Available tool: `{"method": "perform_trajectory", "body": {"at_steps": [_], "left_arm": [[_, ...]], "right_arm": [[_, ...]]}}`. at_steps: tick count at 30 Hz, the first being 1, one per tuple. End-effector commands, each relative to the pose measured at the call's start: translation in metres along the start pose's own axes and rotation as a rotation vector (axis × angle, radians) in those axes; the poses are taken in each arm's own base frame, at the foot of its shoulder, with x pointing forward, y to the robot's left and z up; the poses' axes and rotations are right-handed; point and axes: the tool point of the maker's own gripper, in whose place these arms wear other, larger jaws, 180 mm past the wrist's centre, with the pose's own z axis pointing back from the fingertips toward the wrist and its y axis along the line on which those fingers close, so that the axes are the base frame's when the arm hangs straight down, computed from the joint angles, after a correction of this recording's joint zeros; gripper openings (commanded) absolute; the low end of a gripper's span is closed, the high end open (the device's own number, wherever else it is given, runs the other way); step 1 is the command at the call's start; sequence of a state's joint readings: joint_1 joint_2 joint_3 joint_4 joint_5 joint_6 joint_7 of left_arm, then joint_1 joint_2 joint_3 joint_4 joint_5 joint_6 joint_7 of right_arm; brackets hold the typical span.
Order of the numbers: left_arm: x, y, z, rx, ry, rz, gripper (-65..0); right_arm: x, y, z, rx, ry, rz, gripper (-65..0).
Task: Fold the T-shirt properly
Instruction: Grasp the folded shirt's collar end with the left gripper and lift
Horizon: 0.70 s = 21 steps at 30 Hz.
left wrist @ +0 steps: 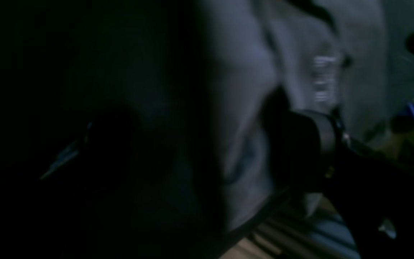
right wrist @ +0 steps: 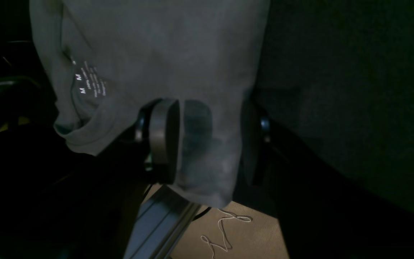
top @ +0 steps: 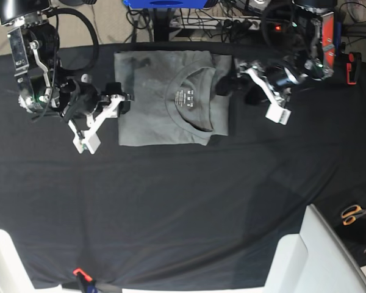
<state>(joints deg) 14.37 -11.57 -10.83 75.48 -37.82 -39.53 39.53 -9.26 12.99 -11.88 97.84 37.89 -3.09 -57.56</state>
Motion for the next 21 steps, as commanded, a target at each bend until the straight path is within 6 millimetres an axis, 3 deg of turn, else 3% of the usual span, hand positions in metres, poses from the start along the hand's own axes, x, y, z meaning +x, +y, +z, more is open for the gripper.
{"method": "perform_trajectory", "body": {"at_steps": [1, 7, 9, 16, 18, 19, 21], "left_arm": [[0.002, -0.006, -0.003, -0.020, 0.004, -0.019, -2.6], [-0.024, -0.016, -0.032, -0.080, 0.107, 0.014, -2.6], [-0.025, -0.019, -0.041, -0.097, 0.103, 0.019, -2.6], [-0.048, -0.049, -0.067, -0.187, 0.168, -0.009, -2.6], [-0.043, -0.055, -0.073, -0.203, 0.163, -0.013, -2.8], [-0.042, -0.056, -0.074, -0.205, 0.161, -0.013, -3.3], [-0.039, -0.056, -0.075, -0.206, 0.156, -0.017, -10.5]], "right_arm": [[0.011, 0.004, 0.004, 0.014, -0.035, 0.012, -38.6], [0.007, 0.001, 0.004, 0.009, -0.034, 0.008, -38.6], [0.007, 0.000, 0.003, 0.008, -0.050, 0.005, -38.6], [-0.004, -0.014, 0.000, -0.019, -0.040, -0.017, -38.6], [-0.007, -0.016, -0.002, -0.023, -0.030, -0.023, -38.6], [-0.007, -0.017, -0.002, -0.025, -0.027, -0.026, -38.6], [-0.007, -0.018, -0.003, -0.026, -0.029, -0.028, -38.6]]}}
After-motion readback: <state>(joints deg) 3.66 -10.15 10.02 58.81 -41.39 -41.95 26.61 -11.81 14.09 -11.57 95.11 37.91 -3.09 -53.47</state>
